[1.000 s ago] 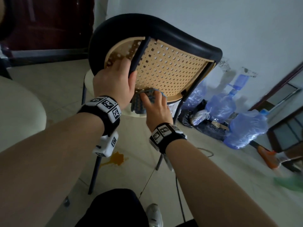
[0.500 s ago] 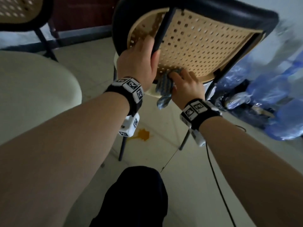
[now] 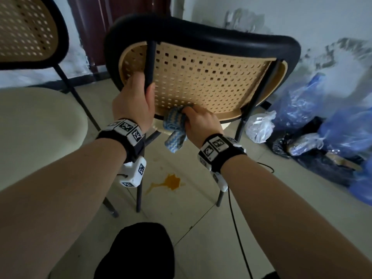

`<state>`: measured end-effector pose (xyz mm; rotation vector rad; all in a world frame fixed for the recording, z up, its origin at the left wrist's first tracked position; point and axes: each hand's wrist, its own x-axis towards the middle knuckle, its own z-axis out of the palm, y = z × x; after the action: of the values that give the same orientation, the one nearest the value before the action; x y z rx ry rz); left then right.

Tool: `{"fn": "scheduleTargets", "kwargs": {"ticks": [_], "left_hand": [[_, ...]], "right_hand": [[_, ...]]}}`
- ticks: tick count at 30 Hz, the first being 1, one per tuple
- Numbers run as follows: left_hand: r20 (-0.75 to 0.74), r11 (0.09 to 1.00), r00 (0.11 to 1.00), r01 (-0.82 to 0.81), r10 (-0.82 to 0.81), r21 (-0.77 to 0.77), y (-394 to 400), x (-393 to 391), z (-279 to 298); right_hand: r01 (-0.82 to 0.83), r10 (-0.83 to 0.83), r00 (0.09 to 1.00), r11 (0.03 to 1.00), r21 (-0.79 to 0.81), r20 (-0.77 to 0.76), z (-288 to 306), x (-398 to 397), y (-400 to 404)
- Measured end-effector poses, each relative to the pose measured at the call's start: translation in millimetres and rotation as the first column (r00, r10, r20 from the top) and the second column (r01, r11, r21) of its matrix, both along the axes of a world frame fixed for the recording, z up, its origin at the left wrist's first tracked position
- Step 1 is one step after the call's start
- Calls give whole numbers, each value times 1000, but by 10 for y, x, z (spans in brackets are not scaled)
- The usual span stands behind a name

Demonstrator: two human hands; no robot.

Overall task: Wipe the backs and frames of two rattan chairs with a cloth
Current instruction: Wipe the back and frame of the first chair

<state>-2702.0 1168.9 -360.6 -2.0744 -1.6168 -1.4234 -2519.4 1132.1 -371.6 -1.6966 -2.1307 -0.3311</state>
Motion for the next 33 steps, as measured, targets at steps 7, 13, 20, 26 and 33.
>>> {"fn": "scheduleTargets", "kwargs": {"ticks": [7, 13, 20, 26, 33], "left_hand": [[57, 988, 989, -128, 133, -86, -111, 133, 43], [82, 981, 984, -145, 156, -127, -143, 161, 87], [108, 960, 961, -239, 255, -144, -106, 229, 7], [117, 953, 952, -265, 284, -149, -122, 231, 24], [38, 899, 950, -278, 308, -339, -144, 233, 97]], "right_hand": [[-154, 154, 988, 988, -31, -6, 25, 124, 66], [-153, 153, 988, 987, -53, -2, 87, 133, 94], [-184, 184, 982, 983, -8, -34, -44, 157, 140], [-221, 209, 974, 964, -149, -91, 69, 178, 46], [-391, 528, 750, 839, 377, -398, 1131, 475, -516]]}}
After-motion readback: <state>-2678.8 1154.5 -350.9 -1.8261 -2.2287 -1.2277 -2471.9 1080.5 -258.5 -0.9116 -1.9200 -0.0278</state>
